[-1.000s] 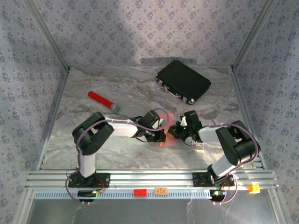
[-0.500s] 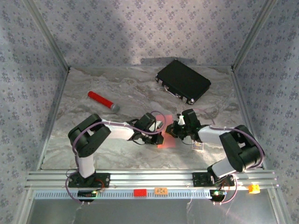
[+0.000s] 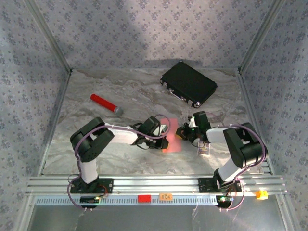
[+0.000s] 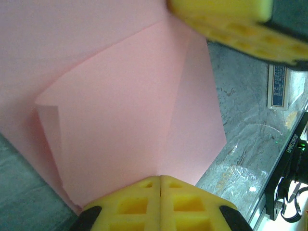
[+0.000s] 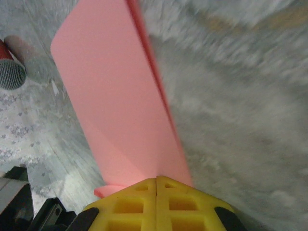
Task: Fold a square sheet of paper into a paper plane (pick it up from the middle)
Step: Fold the triangle a second time at the center of the table.
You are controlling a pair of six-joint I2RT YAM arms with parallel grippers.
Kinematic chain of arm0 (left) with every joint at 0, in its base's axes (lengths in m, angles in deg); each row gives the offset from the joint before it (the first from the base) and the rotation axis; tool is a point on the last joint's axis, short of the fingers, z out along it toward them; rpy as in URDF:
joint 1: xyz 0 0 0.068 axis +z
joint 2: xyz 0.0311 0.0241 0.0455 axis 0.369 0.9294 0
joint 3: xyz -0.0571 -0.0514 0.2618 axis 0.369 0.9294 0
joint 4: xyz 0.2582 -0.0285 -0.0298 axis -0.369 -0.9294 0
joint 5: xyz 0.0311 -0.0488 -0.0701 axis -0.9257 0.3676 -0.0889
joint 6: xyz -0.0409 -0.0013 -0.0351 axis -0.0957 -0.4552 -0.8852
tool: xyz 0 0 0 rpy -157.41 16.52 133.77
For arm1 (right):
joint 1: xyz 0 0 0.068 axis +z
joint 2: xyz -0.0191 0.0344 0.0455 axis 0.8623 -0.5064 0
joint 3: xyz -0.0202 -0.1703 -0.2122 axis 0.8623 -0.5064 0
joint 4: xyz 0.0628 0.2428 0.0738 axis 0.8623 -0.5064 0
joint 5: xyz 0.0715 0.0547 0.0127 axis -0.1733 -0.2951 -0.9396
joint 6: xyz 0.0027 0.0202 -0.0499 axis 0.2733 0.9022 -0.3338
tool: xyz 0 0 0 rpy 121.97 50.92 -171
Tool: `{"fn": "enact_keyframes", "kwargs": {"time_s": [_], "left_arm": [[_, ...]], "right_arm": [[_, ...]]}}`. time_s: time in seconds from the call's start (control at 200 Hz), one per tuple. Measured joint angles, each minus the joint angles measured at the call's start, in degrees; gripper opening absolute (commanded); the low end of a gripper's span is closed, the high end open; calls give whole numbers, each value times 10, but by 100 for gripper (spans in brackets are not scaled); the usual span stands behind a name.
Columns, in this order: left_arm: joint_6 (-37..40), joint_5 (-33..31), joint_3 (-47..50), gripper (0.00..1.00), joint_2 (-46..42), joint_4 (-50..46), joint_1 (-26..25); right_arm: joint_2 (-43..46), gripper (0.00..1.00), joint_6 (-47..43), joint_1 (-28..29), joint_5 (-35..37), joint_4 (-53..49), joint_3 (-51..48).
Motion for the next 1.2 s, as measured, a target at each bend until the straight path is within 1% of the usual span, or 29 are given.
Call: {"fn": "enact_keyframes", "kwargs": {"time_s": [0.17,0.275,0.385,0.47,0.575,0.68,0.77,0.979,1.199], "left_arm": [[0,0,0,2,0,1,0],[0,0,0,2,0,1,0],[0,0,3,2,0,7,0],[-1,1,3,2,0,7,0],[-1,2,3,2,0,8,0],[-5,2,3,3,0,9,0],[-6,3,4,4,0,10,0],[-14,2,19,8,-11,16,0],[-15,4,37,8,-26,15,0]], "right_arm": [[-1,6,-2,-29,-7,2,0],[28,8,-4,-31,0,-14,0],[85,8,-4,-18,5,-23,1],[99,8,-4,8,8,-24,4],[78,6,0,44,8,-17,4],[31,2,7,67,7,-9,4],[-1,0,11,67,3,-8,4],[-2,0,13,63,5,-6,5],[-3,0,13,61,4,-3,5]]}}
